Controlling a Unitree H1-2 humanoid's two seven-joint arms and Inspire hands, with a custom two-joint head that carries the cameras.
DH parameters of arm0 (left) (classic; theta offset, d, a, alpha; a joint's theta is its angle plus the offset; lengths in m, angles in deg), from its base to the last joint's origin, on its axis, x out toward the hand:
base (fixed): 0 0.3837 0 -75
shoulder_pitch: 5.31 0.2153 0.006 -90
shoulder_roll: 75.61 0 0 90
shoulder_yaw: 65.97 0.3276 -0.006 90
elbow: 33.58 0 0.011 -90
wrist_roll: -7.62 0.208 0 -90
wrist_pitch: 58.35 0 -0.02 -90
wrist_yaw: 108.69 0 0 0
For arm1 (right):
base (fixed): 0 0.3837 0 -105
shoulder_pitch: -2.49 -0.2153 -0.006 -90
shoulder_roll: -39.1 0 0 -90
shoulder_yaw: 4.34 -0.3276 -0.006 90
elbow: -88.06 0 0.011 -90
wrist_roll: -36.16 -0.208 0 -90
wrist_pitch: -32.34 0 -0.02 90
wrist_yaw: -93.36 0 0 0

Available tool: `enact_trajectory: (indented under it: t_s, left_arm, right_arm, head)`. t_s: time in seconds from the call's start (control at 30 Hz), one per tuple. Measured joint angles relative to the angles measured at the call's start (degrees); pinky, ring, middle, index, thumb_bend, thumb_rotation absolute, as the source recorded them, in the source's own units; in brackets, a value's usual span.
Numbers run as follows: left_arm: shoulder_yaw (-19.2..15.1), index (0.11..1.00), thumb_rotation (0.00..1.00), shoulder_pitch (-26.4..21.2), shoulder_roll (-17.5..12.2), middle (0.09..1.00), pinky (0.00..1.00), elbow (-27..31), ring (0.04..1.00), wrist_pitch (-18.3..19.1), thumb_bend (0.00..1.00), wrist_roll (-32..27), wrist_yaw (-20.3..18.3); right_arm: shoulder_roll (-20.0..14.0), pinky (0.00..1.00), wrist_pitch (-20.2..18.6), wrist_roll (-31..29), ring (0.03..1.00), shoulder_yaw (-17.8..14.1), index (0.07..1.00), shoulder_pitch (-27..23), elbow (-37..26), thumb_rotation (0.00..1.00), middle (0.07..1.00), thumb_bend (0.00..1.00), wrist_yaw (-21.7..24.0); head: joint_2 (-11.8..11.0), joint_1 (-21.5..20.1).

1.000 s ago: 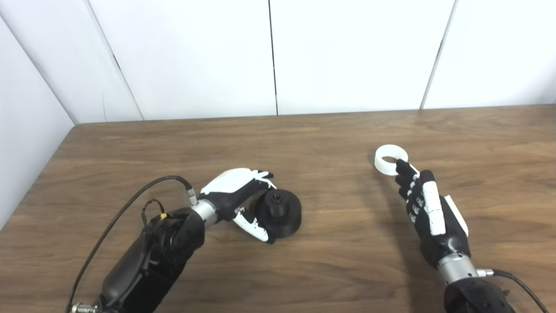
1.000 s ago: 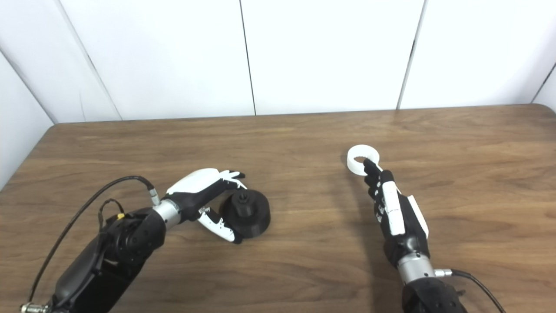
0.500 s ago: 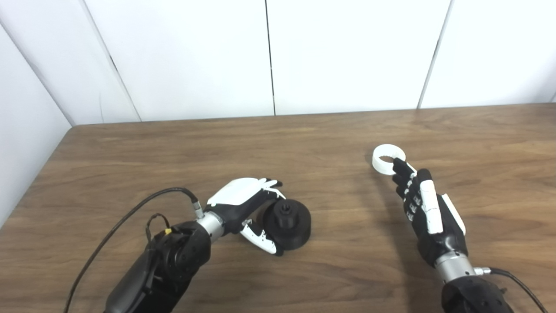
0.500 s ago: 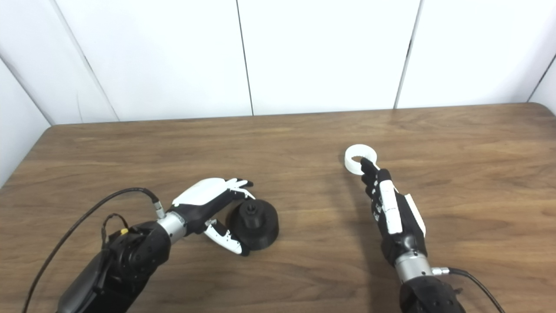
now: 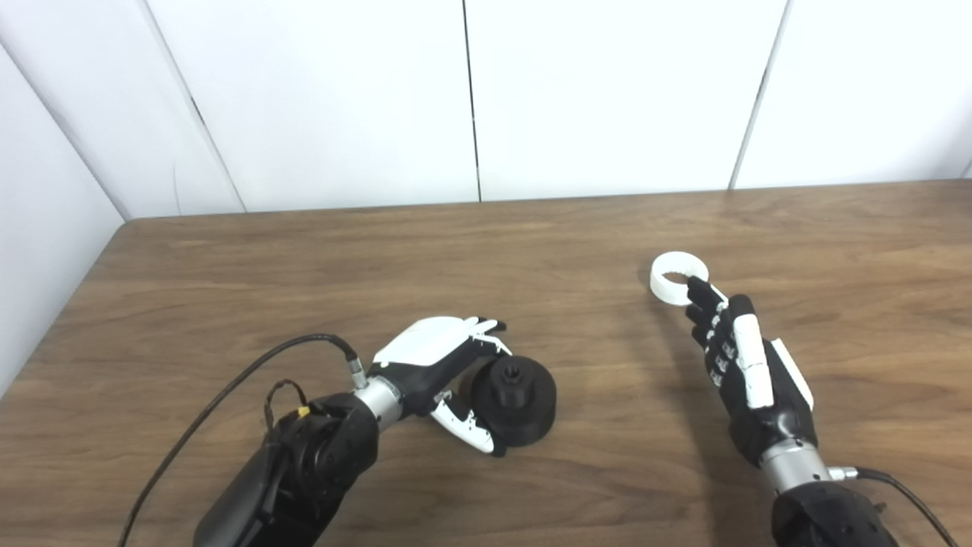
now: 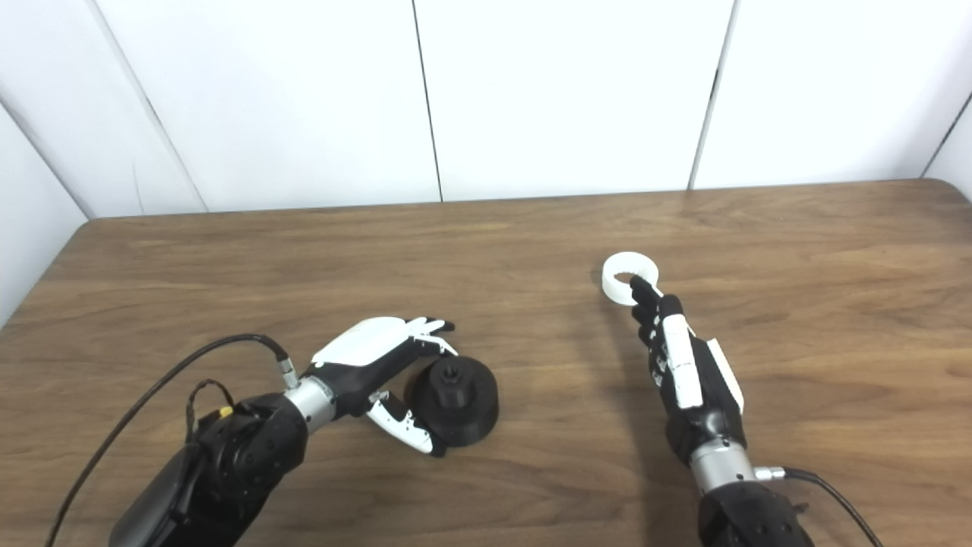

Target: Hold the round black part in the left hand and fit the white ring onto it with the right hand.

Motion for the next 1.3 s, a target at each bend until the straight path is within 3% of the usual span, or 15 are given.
enact_trajectory:
  t_s: [0.43, 0.5, 0.57, 0.67, 0.73, 0.93, 1.07, 1.3]
  left_arm:
    - [-0.03, 0.703, 0.25, 0.06, 0.36, 0.99, 1.0, 0.02, 1.0, -0.1, 0.92, 0.03, -0.05]
    - [-0.06, 0.703, 0.25, 0.06, 0.4, 0.99, 1.0, 0.01, 1.0, -0.1, 0.92, 0.03, -0.05]
    - [-0.09, 0.704, 0.25, 0.06, 0.46, 0.99, 1.0, 0.0, 1.0, -0.1, 0.92, 0.02, -0.06]
    - [-0.1, 0.702, 0.25, 0.04, 0.51, 0.988, 1.0, 0.0, 1.0, -0.11, 0.93, -0.01, -0.14]
    - [-0.08, 0.701, 0.25, 0.02, 0.54, 0.987, 1.0, 0.0, 1.0, -0.13, 0.93, -0.02, -0.16]
    - [-0.17, 0.698, 0.25, 0.04, 0.6, 0.984, 1.0, 0.0, 1.0, -0.32, 0.93, -0.09, -0.2]
    - [-0.2, 0.699, 0.25, 0.03, 0.6, 0.984, 1.0, -0.03, 1.0, -0.5, 0.93, -0.09, -0.2]
    - [-0.25, 0.7, 0.24, 0.06, 0.83, 0.986, 1.0, -0.05, 1.0, -0.82, 0.93, -0.1, -0.26]
  right_arm:
    - [-0.65, 1.0, -0.16, 0.56, 0.971, -0.53, 0.902, -0.81, -0.21, 0.93, 0.949, 0.64, 0.01]
    - [-0.91, 1.0, -0.25, 0.39, 0.972, -0.93, 0.901, -1.43, -0.21, 0.88, 0.948, 0.62, 0.01]
    - [-1.72, 0.99, -0.51, 0.76, 0.969, -1.03, 0.904, -2.48, -0.18, 0.77, 0.951, 0.59, 0.02]
    - [-4.35, 0.93, -1.03, 3.73, 0.942, -0.58, 0.88, -5.1, 0.18, 0.63, 0.928, 0.58, 0.07]
    - [-8.38, 0.87, -1.28, 7.74, 0.913, 0.43, 0.857, -8.04, 1.11, 0.53, 0.914, 0.63, 0.41]
    - [-17.58, 0.88, -2.77, 20.72, 0.938, 4.5, 0.814, -14.13, 5.26, 0.34, 0.926, 0.79, 1.01]
    - [-20.44, 0.93, -3.38, 26.15, 0.985, 8.01, 0.774, -17.28, 9.73, 0.3, 0.943, 0.85, 2.97]
    - [-23.07, 1.0, -4.44, 31.4, 1.0, 9.97, 0.744, -25.4, 19.33, 0.31, 0.979, 0.89, 4.53]
  head:
    - [-0.53, -0.09]
    - [-0.62, 0.0]
    - [-0.79, -0.09]
    - [-0.62, -0.09]
    - [-0.7, -0.09]
    - [-0.53, -0.35]
    - [-0.62, -0.61]
    - [-0.79, -0.79]
